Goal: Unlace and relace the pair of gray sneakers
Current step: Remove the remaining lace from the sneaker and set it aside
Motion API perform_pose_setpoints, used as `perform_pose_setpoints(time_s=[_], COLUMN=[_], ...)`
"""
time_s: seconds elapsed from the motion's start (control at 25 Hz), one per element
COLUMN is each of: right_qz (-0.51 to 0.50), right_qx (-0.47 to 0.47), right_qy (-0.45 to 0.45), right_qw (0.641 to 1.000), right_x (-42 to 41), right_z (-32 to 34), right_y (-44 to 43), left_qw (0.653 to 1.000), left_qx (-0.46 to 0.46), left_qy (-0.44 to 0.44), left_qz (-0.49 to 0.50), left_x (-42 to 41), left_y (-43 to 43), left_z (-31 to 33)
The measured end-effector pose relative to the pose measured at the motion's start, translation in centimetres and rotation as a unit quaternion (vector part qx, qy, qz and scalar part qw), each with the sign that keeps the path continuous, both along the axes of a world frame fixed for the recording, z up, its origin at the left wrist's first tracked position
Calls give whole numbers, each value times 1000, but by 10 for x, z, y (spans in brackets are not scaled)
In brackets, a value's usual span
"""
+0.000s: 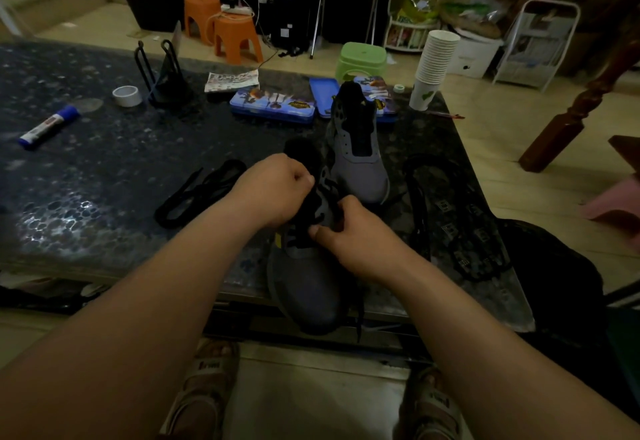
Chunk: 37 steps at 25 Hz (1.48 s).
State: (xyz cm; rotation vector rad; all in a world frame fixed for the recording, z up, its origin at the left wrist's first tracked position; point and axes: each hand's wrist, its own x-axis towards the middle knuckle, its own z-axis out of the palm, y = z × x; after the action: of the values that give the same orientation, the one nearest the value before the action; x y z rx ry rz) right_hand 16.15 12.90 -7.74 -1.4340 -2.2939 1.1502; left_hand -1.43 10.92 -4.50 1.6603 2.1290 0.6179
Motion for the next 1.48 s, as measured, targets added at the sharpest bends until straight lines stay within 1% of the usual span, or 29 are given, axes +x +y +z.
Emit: perform_pose_setpoints(time_s=[0.08,0.16,0.24,0.32,0.36,0.4,0.44,0.48,0.52,0.56,0.64,0.68,0.76,0.8,0.88,0.96,1.0,1.04,1.08,1.12,1.16,1.2,1.24,1.28,1.32,1.36,1.4,1.44,1.48], right_qz=[-5,-12,-24,-34,-36,-34,-34,-38,-53,-80,-143,-163,-170,-172,-185,-180,-156,-109,-44,24,80,116,127,123,106,79,41,-1,-42], right_qx=[0,-5,-12,-28,-38,-50,-62,-65,-44,7,134,129,-11,-69,-125,-156,-150,-119,-68,-11,40,81,102,97,72,29,-26,-75,-97], right_qy=[1,-2,0,7,8,6,3,6,14,29,78,112,174,178,198,252,284,310,322,311,270,210,157,131,128,137,152,162,164], right_qw=[1000,1000,1000,999,999,998,997,997,998,996,977,972,970,966,954,938,934,937,943,950,959,967,974,979,983,987,987,984,981], right_x=[-1,-3,-3,-3,-3,-4,-5,-6,-8,-9,-10,-13,-25,-32,-40,-42,-42,-41,-40,-40,-39,-37,-34,-31,-28,-26,-25,-24,-22], right_z=[-1,-4,-5,-3,-2,-3,-3,-1,2,6,19,25,29,28,28,32,35,36,35,30,23,15,8,4,5,8,13,17,19], right_y=[-2,-4,-4,-3,-1,0,-2,-4,-6,-8,-8,-6,-5,-6,-8,-11,-14,-20,-29,-41,-52,-59,-60,-56,-51,-45,-41,-36,-33], left_qw=[996,978,939,881,855,843,850,871,895,913,935,942,950,953,959,955,952,950,950,951,956,965,973,978,979,973,963,941,913], left_qx=[-6,-2,11,9,3,0,-4,-6,-8,-4,16,14,-7,-15,-13,10,17,21,23,19,11,4,-4,-9,-16,-15,-7,3,8], left_qy=[-83,-202,-336,-467,-515,-535,-525,-491,-446,-406,-347,-328,-302,-290,-273,-293,-305,-311,-310,-304,-285,-253,-217,-192,-189,-214,-261,-332,-405], left_qz=[17,41,66,69,63,49,32,12,-5,-27,-66,-71,-81,-85,-74,-48,-38,-36,-39,-50,-62,-70,-74,-76,-81,-81,-71,-62,-55], left_x=[1,5,3,-9,-16,-23,-27,-30,-30,-30,-30,-28,-26,-24,-25,-26,-26,-26,-25,-24,-23,-24,-24,-25,-26,-28,-31,-37,-44], left_y=[2,-1,-8,-18,-23,-27,-30,-32,-33,-36,-43,-47,-52,-53,-51,-44,-41,-39,-38,-37,-37,-36,-36,-36,-37,-40,-45,-50,-58], left_z=[2,6,11,14,15,14,13,12,10,7,6,10,18,20,18,13,11,9,9,8,8,7,8,8,7,8,9,11,14])
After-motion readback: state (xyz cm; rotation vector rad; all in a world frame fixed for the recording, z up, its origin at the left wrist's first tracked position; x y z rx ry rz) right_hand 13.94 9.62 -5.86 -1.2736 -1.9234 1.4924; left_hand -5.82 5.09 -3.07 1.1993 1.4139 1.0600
